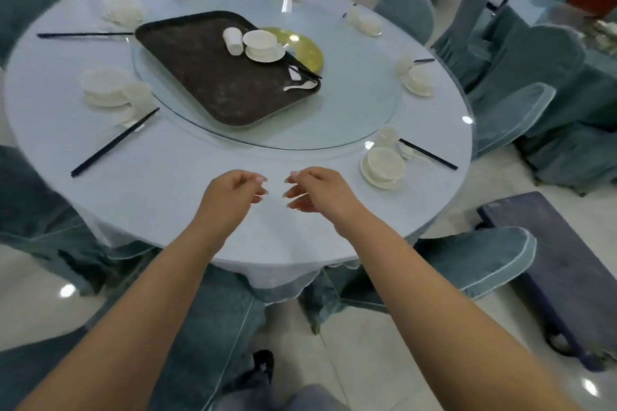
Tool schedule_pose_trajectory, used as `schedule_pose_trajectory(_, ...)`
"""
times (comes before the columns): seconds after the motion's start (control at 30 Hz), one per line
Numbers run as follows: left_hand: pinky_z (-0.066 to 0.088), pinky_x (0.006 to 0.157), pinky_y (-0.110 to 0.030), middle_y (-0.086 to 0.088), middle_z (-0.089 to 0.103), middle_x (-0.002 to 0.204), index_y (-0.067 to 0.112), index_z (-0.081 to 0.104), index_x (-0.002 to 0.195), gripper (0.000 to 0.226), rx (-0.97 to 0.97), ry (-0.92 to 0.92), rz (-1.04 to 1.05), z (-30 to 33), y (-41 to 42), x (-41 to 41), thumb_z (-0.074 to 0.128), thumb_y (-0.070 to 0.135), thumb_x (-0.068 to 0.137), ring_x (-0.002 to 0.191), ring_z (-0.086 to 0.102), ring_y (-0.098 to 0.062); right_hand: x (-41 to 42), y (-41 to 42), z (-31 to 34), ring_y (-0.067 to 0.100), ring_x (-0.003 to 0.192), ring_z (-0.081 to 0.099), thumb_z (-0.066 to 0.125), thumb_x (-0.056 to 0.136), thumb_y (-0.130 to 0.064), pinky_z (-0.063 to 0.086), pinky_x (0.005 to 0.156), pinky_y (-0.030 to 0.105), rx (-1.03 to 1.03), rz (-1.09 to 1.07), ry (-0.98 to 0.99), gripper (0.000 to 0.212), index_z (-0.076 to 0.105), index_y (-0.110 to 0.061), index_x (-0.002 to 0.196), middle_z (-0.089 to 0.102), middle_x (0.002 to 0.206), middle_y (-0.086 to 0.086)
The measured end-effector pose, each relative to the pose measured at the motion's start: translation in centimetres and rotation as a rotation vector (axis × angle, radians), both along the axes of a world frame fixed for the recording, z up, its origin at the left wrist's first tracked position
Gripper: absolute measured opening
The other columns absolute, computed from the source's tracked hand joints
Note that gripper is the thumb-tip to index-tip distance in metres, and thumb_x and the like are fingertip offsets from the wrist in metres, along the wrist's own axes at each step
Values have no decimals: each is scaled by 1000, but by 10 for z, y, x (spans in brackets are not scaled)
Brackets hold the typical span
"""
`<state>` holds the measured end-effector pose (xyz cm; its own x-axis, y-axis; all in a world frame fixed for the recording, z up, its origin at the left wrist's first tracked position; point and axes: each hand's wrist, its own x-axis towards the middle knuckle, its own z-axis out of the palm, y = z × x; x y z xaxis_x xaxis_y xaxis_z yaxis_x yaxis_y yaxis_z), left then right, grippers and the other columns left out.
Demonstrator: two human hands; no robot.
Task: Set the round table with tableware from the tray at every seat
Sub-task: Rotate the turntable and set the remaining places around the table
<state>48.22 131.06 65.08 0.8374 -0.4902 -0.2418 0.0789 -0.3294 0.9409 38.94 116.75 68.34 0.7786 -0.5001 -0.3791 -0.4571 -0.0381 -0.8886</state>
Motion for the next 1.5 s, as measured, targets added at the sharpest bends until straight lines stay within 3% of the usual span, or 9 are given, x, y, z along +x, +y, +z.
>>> schedule_pose_trajectory(0.33,48,72,-21,9,69,91,31,63,89,16,90,6,102,-4,-29,20,51,30,99,86,65,-7,43,-38,-10,20,74,71,56,96,-30,56,73,26,50,152,-8,22,70,-14,93,74,89,8)
schedule_pose_trajectory(0.7,50,83,-28,4,69,94,22,66,99,17,131,23,176,2,-91,49,50,28,99,90,64,-11,80,-120,-23,19,77,72,52,99,-29,58,69,20,69,165,8,23,69,-15,93,74,88,5)
schedule_pose_trajectory(0.9,49,79,-27,-1,69,94,17,67,99,16,164,20,144,-2,-102,89,53,25,98,90,65,-15,112,-136,-41,22,81,71,54,97,-27,56,77,29,52,134,62,23,69,-11,94,73,91,8)
schedule_pose_trajectory(1.07,48,81,-28,-2,68,97,15,65,102,17,186,22,93,-4,-106,143,53,26,98,92,63,-15,151,-140,-59,16,78,67,56,94,-27,54,76,29,-9,67,102,21,69,-11,92,72,94,6)
schedule_pose_trajectory(1.13,48,82,-29,-1,67,96,16,65,102,17,197,19,82,-9,-105,161,53,28,98,93,62,-15,169,-140,-68,21,87,67,55,94,-28,53,82,33,-101,80,139,25,68,-7,97,70,101,10)
schedule_pose_trajectory(1.2,48,81,-28,1,67,94,19,64,100,15,206,29,68,-17,-104,176,53,29,98,92,62,-14,189,-139,-77,26,109,62,53,96,-32,47,96,38,-231,181,210,35,64,-5,116,65,123,9)
schedule_pose_trajectory(1.3,48,80,-27,3,66,93,21,63,97,14,231,56,47,-33,-100,191,53,30,98,90,62,-12,208,-137,-94,24,137,39,51,98,-41,31,111,35,-341,466,385,59,36,-17,149,38,153,3)
schedule_pose_trajectory(1.4,47,73,-23,6,66,91,24,62,93,12,263,78,29,-47,-100,201,54,30,98,86,62,-8,218,-141,-111,27,146,23,48,99,-45,23,116,38,-442,630,511,71,14,-19,156,21,161,6)
schedule_pose_trajectory(1.5,46,77,-25,5,67,93,22,63,97,12,265,111,29,-56,-105,207,54,29,98,89,62,-10,220,-150,-125,27,149,14,46,99,-44,21,119,43,-509,655,577,74,8,-18,156,15,162,7)
